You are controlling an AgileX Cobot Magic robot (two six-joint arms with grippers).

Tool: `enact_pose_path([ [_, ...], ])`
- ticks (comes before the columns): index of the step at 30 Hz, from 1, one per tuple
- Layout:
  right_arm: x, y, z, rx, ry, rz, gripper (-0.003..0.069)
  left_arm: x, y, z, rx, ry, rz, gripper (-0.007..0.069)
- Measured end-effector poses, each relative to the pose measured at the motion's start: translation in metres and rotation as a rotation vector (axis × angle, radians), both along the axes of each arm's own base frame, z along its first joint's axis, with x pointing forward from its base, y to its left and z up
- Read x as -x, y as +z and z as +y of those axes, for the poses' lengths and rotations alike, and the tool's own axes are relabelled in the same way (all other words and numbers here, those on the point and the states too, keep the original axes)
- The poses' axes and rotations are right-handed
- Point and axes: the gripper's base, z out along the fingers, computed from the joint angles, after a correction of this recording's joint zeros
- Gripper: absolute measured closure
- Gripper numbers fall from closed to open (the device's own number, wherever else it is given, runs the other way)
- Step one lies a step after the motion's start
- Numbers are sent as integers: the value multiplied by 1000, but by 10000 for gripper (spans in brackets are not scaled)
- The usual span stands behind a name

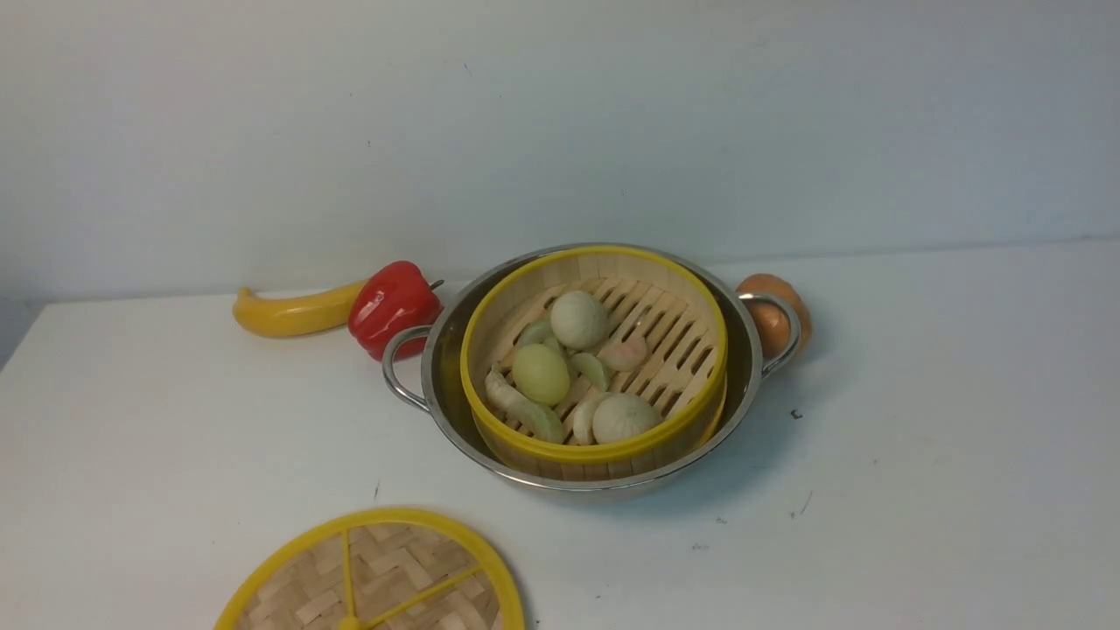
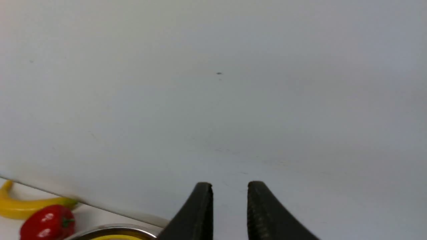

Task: Place the steamer in the pot on the white table, and put the lid on the steamer.
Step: 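Grasp the bamboo steamer lid lying on the table by its centre knob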

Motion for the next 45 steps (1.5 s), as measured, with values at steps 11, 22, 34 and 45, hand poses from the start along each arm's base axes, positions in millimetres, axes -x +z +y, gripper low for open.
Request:
enact_pose_path([
  [11, 65, -87, -25, -36, -41, -15, 461, 0, 0, 0, 0, 0, 0, 384],
  [22, 160, -181, -53, -119, 7, -96, 421, 0, 0, 0, 0, 0, 0, 384],
  [34, 235, -254, -81, -131, -5, -185, 420, 0, 0, 0, 0, 0, 0, 384],
  [45, 258, -311, -95, -159, -106, -254, 419, 0, 0, 0, 0, 0, 0, 384],
])
